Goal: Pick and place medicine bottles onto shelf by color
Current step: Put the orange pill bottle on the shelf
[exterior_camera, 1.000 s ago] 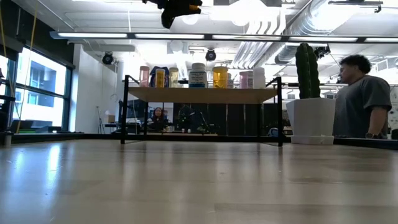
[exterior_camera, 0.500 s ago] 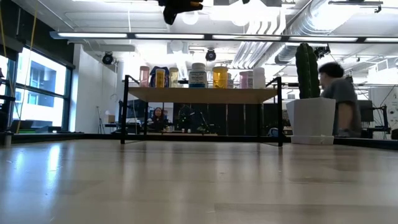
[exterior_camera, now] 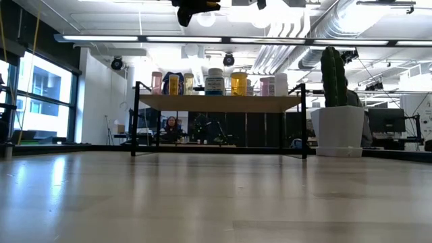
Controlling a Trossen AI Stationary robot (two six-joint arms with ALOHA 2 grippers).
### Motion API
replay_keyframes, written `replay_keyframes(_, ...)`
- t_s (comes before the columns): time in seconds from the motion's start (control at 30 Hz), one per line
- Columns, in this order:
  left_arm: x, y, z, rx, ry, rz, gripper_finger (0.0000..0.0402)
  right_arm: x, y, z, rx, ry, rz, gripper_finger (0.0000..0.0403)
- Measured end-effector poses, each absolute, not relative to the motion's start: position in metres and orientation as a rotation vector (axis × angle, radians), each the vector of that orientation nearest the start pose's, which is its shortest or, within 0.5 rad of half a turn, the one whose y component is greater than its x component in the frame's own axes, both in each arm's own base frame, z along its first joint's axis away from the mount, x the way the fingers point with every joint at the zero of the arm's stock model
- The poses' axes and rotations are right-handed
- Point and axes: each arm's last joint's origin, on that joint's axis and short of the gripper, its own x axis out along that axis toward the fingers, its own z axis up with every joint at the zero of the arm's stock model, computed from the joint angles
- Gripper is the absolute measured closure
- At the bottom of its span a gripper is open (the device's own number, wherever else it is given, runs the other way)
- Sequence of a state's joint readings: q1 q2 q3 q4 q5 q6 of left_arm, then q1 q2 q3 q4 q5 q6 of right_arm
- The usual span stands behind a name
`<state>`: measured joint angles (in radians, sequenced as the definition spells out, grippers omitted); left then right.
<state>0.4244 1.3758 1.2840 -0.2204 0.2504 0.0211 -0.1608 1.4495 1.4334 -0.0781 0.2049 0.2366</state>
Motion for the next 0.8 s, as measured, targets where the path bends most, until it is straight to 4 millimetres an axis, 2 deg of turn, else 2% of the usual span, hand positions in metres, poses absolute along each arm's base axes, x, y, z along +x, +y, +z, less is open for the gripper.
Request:
replay_keyframes(0.33, 0.2855, 0.1213, 0.3691, -0.085, 0.299, 0.171, 0.03, 0.3292, -0.0592, 0.4074, 0.233, 0.076, -0.365, 0.0221)
replay_keyframes(0.57, 0.2857, 0.1214, 0.3692, -0.089, 0.297, 0.172, 0.0314, 0.3282, -0.059, 0.405, 0.212, 0.113, -0.365, 0.0221)
replay_keyframes(0.8, 0.2855, 0.1212, 0.3707, -0.088, 0.288, 0.171, 0.0295, 0.3252, -0.0594, 0.4123, 0.157, 0.062, -0.367, 0.0221)
